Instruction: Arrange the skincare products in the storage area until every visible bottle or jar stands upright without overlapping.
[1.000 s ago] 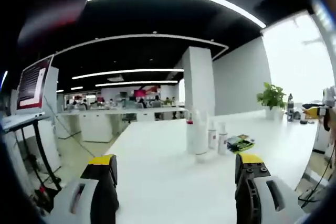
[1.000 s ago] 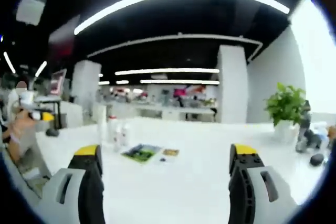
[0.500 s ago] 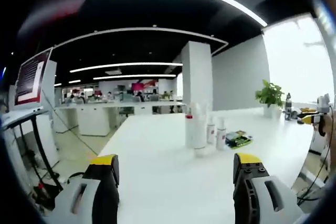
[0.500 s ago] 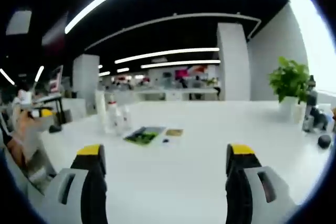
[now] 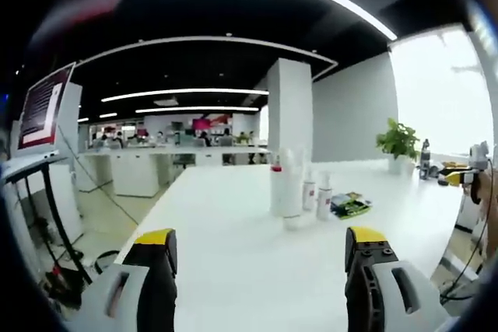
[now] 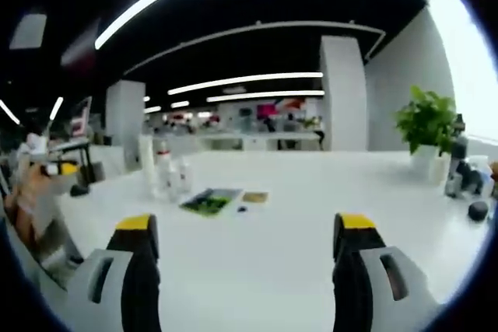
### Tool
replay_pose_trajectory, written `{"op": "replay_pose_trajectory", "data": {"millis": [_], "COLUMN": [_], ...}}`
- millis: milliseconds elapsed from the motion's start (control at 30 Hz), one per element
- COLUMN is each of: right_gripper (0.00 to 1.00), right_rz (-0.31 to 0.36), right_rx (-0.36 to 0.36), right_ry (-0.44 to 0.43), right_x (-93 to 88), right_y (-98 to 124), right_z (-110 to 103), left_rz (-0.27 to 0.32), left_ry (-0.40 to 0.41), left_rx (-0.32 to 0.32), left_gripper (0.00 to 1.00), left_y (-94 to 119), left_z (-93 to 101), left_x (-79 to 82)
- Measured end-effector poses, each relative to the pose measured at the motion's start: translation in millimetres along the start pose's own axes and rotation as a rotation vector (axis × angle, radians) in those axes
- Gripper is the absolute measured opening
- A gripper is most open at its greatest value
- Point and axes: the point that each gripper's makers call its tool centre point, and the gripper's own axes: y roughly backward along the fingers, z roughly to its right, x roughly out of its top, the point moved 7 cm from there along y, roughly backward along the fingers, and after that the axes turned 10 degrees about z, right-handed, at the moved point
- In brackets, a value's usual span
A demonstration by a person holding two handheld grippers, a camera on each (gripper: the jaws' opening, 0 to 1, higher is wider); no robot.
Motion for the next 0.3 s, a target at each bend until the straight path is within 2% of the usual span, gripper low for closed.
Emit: {"op": "replay_pose_trajectory", "data": {"millis": [300], "right_gripper": [0.91], "right_rz": [0.016], "right_rx": [0.014], "right_ry": [0.002], "right_x": [2.3], "right_y": [0.1], "right_z": [-3.2], "left_rz": [-0.004], "left_ry": [-0.006], "left_rx": [-0.005], "left_gripper": [0.91], "left_y": [-0.3], "left_z": [1.4], "left_x": [-0.9]}}
